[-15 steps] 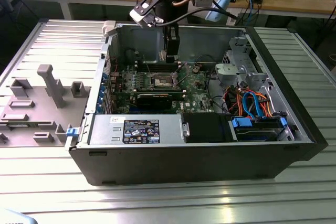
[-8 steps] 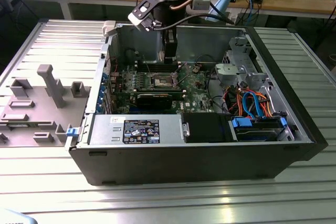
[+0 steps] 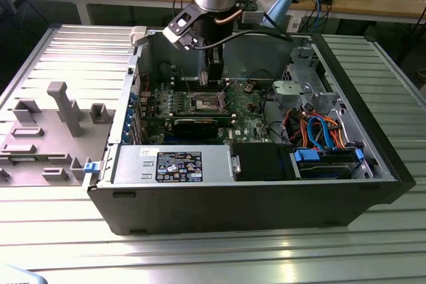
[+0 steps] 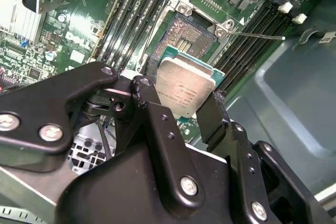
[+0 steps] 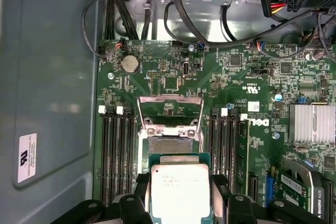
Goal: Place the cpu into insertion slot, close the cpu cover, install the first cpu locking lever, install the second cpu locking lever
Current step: 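Place the cpu into insertion slot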
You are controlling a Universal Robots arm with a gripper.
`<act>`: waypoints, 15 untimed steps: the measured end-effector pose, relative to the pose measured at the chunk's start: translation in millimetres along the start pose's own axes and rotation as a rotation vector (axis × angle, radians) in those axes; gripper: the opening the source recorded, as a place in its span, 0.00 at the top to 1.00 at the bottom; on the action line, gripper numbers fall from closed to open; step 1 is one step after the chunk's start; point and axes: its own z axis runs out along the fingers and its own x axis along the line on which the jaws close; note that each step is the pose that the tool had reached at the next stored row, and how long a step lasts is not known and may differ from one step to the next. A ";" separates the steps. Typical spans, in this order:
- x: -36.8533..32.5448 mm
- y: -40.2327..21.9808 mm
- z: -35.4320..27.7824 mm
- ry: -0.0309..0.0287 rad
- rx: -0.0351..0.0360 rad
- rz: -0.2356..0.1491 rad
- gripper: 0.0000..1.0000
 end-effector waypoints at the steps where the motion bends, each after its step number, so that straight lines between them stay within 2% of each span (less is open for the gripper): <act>1: 0.0 0.0 0.9 0.0000 0.0000 0.000 0.45; 15: -0.5 -0.4 13.7 -0.0001 0.0001 0.000 0.45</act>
